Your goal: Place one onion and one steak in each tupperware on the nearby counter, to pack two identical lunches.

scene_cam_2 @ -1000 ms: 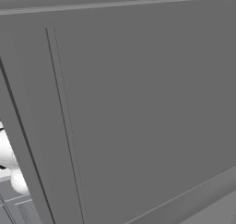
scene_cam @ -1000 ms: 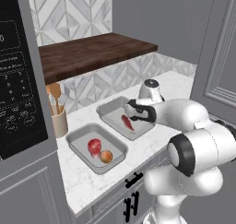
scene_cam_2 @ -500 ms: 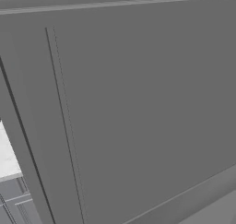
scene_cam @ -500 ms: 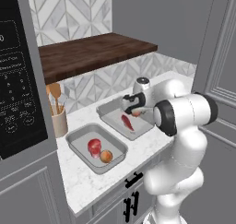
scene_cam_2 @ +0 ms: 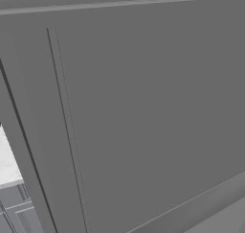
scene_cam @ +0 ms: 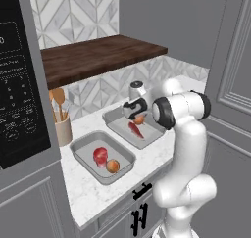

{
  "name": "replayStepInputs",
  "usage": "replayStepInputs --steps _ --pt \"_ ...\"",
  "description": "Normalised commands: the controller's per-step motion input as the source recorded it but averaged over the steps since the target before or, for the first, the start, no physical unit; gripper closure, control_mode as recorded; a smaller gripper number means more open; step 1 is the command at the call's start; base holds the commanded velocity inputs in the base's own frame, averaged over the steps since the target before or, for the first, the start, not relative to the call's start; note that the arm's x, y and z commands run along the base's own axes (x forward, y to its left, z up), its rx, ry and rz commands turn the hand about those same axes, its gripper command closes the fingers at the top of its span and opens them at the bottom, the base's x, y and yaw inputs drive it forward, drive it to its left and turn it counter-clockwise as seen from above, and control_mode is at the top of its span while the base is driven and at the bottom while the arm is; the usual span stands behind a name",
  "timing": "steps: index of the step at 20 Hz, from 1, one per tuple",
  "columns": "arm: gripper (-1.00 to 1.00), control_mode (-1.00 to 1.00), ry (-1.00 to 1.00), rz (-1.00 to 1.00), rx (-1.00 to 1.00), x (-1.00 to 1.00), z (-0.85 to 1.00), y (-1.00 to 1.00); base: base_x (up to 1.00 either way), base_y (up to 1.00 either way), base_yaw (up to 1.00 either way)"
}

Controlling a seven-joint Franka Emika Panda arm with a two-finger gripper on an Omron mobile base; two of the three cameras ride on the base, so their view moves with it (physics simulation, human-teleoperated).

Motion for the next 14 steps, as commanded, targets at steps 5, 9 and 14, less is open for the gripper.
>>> replayStepInputs --steps 5,9,14 --pt "-1.0 -1.0 -0.05 -0.03 0.18 -1.0 0.97 -0.2 0.0 0.0 0.0" --pt "-1.0 -1.0 -0.22 0.0 0.2 -1.0 1.0 -0.23 0.0 0.0 0.0" --pt "-1.0 -1.0 -0.36 0.01 0.16 -1.0 0.94 -0.18 0.0 0.0 0.0"
